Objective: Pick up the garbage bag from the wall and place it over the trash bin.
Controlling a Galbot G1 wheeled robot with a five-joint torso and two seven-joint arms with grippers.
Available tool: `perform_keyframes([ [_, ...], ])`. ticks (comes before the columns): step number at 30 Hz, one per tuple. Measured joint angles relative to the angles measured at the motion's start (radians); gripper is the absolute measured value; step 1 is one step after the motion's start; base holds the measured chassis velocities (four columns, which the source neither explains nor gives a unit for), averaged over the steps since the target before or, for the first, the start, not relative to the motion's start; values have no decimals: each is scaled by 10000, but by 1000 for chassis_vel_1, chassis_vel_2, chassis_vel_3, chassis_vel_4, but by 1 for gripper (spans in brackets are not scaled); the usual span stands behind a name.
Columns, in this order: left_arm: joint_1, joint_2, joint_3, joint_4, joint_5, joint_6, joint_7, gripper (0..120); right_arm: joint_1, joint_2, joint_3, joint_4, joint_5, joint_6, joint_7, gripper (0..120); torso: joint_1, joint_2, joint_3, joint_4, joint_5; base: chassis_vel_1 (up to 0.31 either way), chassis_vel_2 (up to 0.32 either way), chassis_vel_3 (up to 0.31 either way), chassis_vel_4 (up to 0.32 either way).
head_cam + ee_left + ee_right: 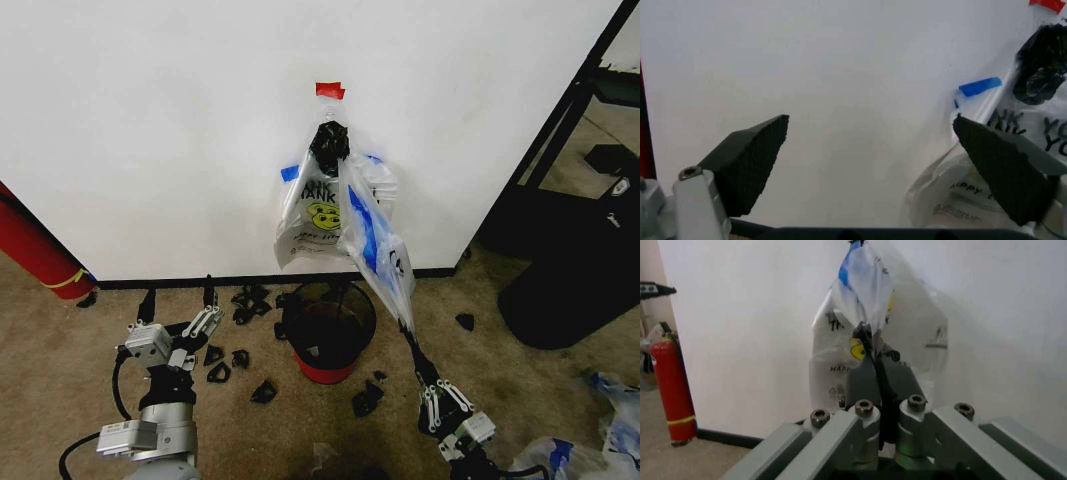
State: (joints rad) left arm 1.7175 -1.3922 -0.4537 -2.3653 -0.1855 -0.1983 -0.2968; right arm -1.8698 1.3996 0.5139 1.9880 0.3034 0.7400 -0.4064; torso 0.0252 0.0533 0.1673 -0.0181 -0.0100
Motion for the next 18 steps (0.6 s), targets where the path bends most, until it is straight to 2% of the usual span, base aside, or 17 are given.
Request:
perform_keyframes([
  [5, 35, -76, 19, 67, 54, -33, 0, 98, -123, 33, 6, -407, -161, 580, 0, 0, 0, 0, 0, 0, 0, 0, 0, 0, 0],
  [13, 4, -167, 62, 216, 98, -86, 3, 98, -96, 84, -7, -561, -155, 760, 165, 0, 0, 0, 0, 0, 0, 0, 0, 0, 0],
  [18, -63, -100, 131, 289, 84, -94, 4, 98, 436, 82, -305, -108, -178, -293, 558, 0, 0, 0, 0, -1, -2, 0, 0, 0, 0],
])
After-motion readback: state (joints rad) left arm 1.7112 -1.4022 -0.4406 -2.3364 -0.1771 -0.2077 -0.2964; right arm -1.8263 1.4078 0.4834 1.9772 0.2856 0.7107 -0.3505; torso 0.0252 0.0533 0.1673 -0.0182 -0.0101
